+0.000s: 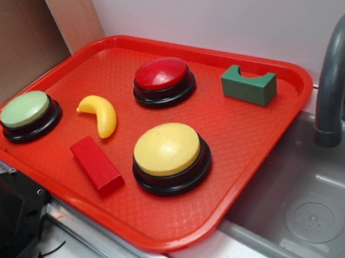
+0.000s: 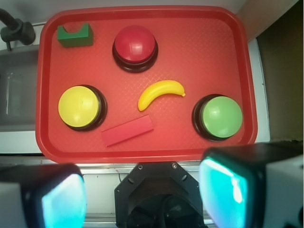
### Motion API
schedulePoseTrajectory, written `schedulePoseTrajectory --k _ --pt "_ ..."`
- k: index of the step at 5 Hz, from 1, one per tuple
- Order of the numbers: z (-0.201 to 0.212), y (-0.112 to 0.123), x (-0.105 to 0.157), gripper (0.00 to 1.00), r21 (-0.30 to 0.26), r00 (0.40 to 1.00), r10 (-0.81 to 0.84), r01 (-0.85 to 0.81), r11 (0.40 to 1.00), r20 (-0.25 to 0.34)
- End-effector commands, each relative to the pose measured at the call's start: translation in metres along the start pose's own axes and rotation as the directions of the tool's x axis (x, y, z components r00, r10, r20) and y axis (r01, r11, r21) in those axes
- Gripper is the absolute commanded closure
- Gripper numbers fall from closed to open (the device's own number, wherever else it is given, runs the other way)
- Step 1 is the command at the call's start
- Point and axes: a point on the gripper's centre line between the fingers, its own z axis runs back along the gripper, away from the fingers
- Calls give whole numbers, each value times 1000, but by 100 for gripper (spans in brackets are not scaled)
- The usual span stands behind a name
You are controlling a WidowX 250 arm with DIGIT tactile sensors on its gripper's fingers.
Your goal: Push the green button.
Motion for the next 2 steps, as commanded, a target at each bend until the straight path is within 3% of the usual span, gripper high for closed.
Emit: schedulePoseTrajectory --k 1,2 --pt "0 0 0 0 0 1000 0 0 1000 0" --pt "-53 46 34 0 141 960 240 -220 965 -142"
